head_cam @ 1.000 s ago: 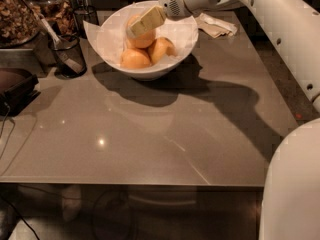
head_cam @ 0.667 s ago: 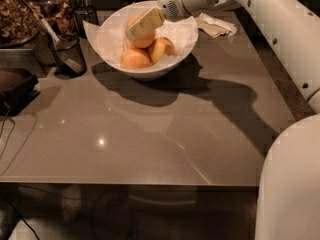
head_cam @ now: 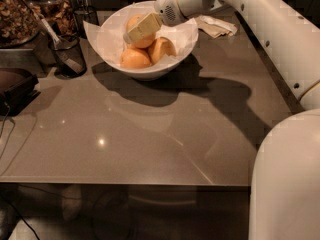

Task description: Pick orange from white bowl

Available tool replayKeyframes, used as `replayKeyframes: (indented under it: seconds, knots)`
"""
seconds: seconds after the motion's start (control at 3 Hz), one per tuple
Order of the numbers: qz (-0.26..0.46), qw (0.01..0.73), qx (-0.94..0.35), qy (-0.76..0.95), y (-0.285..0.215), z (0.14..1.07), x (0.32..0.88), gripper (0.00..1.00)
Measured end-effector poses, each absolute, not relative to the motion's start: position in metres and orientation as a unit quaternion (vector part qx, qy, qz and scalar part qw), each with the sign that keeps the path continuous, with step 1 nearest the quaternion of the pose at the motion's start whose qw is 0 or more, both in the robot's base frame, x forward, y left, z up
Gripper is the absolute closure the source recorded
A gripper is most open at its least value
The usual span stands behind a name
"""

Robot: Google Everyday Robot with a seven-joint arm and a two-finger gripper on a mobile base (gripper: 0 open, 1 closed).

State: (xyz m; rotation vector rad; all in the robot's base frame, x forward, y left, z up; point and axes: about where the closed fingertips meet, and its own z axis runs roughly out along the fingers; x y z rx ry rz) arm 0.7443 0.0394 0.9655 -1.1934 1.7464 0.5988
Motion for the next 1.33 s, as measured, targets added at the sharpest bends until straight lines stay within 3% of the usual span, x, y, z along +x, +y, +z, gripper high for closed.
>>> replayKeyframes:
  seconds: [1.33]
  knots:
    - [0.260,0.434,-0.488,0.711,0.050,0.945,0.745,0.00]
